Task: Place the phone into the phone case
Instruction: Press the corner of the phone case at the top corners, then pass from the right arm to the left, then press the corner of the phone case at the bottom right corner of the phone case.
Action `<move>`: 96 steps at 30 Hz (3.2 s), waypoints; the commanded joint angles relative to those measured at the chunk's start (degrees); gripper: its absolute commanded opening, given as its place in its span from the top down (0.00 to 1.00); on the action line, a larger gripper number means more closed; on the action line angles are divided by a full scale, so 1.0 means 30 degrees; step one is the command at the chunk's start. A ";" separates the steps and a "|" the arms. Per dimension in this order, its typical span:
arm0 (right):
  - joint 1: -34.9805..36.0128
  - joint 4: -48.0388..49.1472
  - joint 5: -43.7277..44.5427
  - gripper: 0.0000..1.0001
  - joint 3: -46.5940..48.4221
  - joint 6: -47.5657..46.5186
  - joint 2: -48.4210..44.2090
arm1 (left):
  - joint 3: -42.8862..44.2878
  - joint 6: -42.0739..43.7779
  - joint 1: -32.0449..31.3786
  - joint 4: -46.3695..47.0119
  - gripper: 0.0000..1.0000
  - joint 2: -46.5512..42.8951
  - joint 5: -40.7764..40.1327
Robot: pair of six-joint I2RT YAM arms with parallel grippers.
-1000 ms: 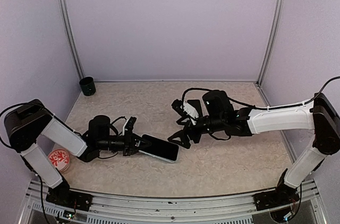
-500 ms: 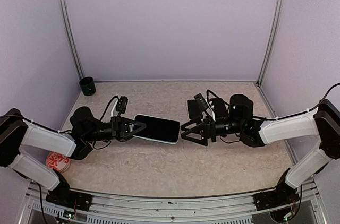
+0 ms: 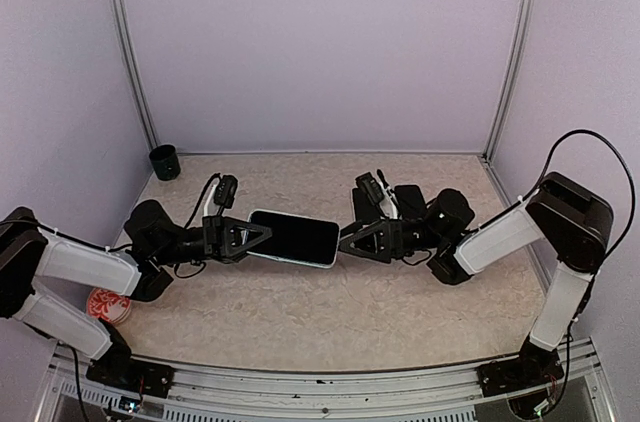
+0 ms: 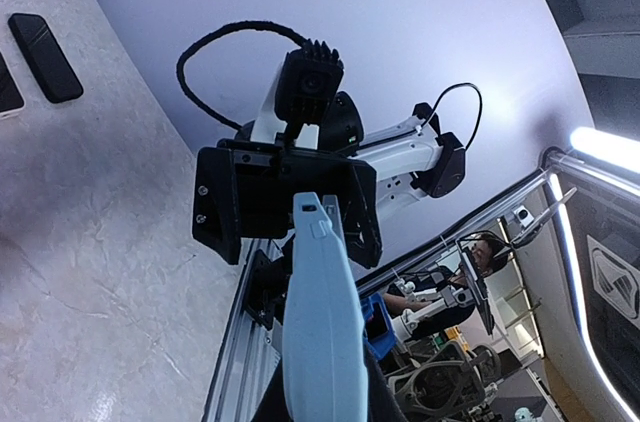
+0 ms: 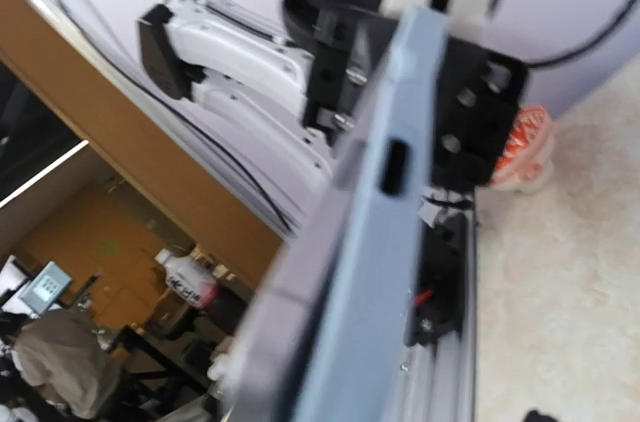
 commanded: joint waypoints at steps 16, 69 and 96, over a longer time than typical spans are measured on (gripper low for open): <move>0.0838 0.3939 -0.0409 0.39 0.1694 0.2491 0.2007 | 0.0528 -0.0405 -0.0216 0.2329 1.00 0.0630 -0.0157; 0.3399 -2.4173 1.0479 0.99 0.7602 -1.2764 -0.3520 | 0.1221 0.3406 -0.0744 -0.5244 1.00 0.0577 -0.1981; 0.2044 -1.1631 0.2842 0.34 0.1833 -0.6180 -0.3883 | -0.0962 0.1562 0.0165 0.0323 1.00 -0.1029 -0.1800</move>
